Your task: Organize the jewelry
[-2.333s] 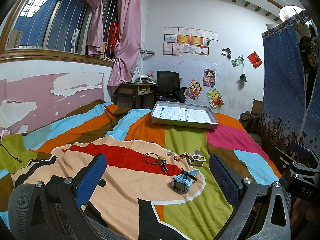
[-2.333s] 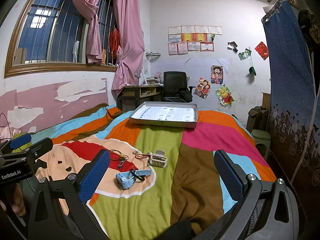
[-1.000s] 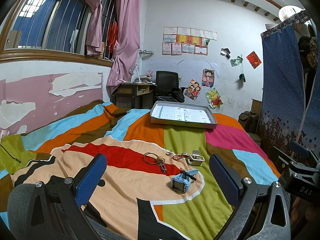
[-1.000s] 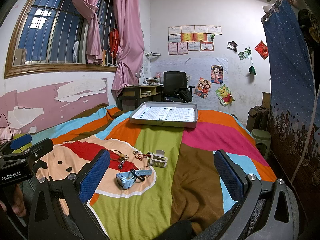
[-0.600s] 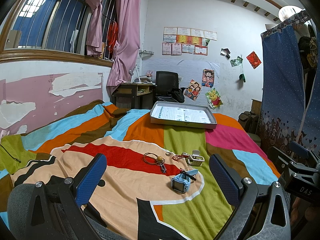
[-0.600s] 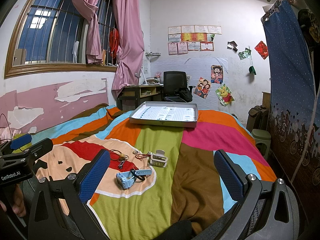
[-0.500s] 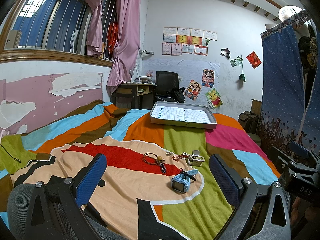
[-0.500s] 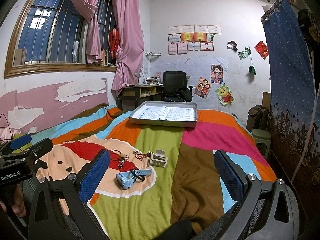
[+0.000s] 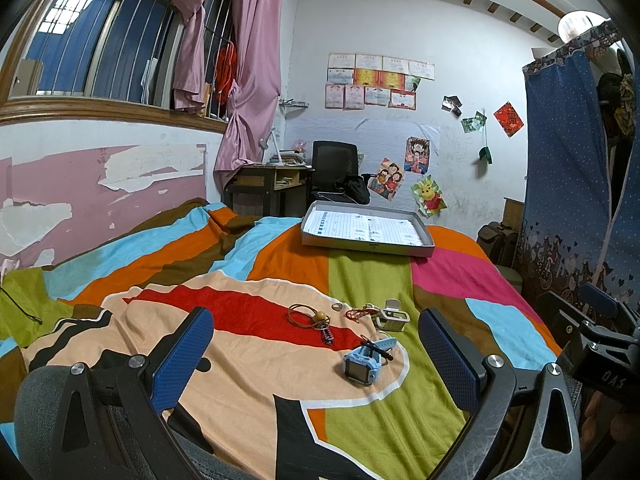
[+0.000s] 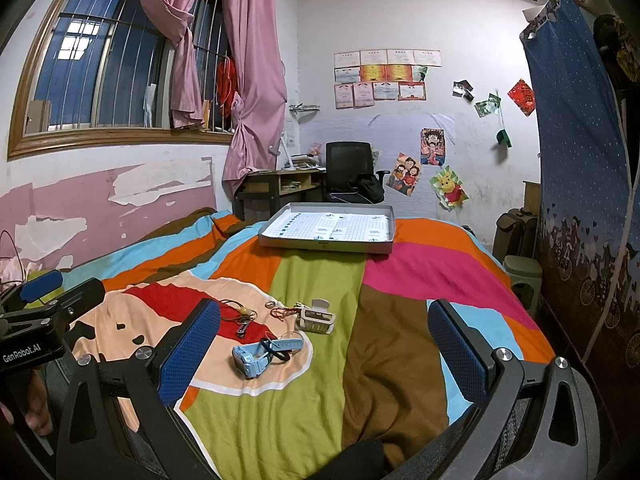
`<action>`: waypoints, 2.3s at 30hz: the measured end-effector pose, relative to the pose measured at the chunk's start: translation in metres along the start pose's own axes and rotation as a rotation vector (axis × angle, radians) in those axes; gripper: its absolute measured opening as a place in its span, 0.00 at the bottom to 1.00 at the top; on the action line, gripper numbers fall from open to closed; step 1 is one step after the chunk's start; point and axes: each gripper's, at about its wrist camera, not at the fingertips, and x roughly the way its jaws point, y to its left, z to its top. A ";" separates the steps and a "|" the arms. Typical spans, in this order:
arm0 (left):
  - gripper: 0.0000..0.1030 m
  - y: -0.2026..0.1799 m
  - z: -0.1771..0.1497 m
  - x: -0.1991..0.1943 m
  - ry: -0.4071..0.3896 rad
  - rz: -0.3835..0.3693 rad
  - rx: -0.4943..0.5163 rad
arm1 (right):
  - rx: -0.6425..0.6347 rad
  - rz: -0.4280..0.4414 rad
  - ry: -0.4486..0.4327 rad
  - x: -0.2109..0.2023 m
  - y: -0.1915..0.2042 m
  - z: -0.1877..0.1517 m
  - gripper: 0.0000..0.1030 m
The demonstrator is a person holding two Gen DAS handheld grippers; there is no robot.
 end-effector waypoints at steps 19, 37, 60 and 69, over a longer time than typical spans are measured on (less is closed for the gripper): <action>1.00 0.001 0.016 0.042 0.044 -0.024 -0.065 | 0.116 0.032 0.049 0.031 -0.019 0.013 0.99; 1.00 0.029 0.062 0.198 0.243 -0.022 -0.030 | 0.090 0.094 0.069 0.161 -0.017 0.066 0.99; 0.95 0.055 -0.013 0.333 0.505 -0.072 -0.067 | 0.095 0.102 0.414 0.335 0.021 -0.048 0.99; 0.50 0.062 -0.032 0.348 0.642 -0.161 -0.164 | 0.154 0.137 0.552 0.360 0.021 -0.071 0.99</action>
